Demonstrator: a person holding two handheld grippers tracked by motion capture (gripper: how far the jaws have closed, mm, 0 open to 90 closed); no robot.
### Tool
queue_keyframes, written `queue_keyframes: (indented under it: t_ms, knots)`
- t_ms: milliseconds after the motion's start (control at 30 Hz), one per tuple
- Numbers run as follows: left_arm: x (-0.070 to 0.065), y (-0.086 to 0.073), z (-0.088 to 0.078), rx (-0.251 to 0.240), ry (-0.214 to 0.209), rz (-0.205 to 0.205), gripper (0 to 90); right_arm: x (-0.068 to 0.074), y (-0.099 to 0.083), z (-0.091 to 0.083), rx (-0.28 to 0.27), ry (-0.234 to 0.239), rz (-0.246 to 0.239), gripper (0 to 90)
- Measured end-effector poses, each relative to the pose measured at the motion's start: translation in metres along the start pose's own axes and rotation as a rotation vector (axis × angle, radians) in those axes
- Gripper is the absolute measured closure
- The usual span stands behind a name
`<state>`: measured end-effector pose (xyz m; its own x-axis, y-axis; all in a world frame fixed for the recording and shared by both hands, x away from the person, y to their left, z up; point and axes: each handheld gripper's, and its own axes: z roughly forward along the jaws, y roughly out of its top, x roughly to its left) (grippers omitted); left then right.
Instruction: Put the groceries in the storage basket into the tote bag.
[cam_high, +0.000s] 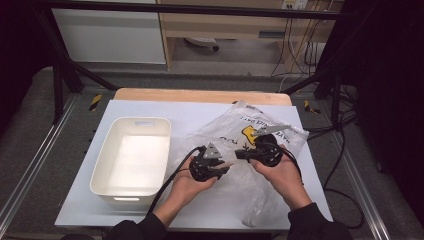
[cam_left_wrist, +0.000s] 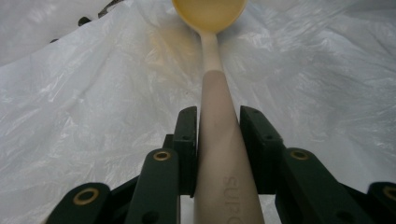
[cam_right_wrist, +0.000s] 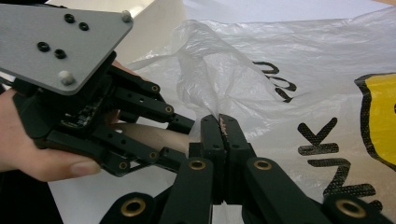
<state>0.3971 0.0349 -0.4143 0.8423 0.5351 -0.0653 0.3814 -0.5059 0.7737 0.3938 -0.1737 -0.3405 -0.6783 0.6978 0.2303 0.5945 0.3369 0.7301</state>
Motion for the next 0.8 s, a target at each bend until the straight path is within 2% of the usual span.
queue_keyframes:
  t_ms: [367, 800]
  knots:
    - [0.004, 0.005, 0.007, -0.027, -0.004, 0.026, 68.5, 0.001, 0.000, 0.002, 0.008, 0.004, 0.001, 90.0]
    - [0.011, 0.010, 0.008, -0.056, 0.001, 0.023, 68.5, -0.001, 0.000, -0.002, 0.008, -0.002, 0.000, 90.0]
